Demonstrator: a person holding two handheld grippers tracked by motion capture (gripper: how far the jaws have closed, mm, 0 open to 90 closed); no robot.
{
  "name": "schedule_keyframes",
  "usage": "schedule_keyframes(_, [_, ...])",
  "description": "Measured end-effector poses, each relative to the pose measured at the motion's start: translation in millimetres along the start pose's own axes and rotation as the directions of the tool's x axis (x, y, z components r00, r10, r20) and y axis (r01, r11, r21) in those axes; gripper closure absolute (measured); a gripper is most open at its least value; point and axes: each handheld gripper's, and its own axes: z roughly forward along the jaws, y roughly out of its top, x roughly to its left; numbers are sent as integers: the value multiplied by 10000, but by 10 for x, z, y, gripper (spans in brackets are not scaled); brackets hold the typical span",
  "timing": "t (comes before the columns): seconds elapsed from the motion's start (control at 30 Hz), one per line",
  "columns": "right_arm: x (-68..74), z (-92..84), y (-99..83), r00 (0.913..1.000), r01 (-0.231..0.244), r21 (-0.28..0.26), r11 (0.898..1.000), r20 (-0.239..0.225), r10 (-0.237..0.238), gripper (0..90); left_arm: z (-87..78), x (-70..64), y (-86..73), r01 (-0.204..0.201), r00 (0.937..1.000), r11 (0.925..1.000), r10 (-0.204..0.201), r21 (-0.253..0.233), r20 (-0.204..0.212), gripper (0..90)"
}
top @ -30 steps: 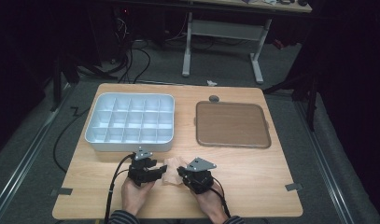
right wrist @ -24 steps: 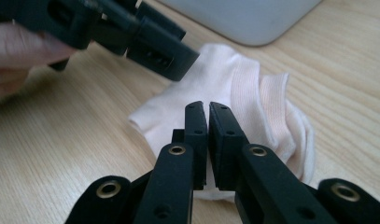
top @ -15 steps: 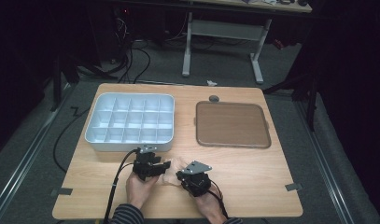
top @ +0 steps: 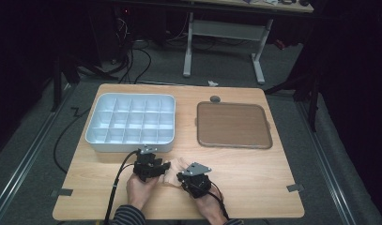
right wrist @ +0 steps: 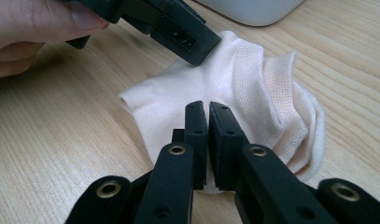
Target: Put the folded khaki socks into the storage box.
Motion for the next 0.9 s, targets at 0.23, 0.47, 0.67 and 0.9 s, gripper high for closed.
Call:
schedule_keyframes(0.23, [-9,4,-10,10000,30,-47,10000,-43,-30,864,26,-10,-4,-42,9999,10000,43,-40,106,626])
schedule_keyframes(0.47, [-10,4,-11,10000,43,-25,10000,-23,-43,864,35,-20,-14,-205,9993,9998,203,79,307,742])
schedule_keyframes(0.67, [-6,4,-10,10000,66,-5,10000,21,-66,863,24,-20,-21,-379,9982,9993,375,74,474,842])
schedule_keyframes(0.9, [-5,5,-7,10000,14,4,10000,4,-14,863,-48,-5,-21,-257,9969,9995,269,-181,742,854])
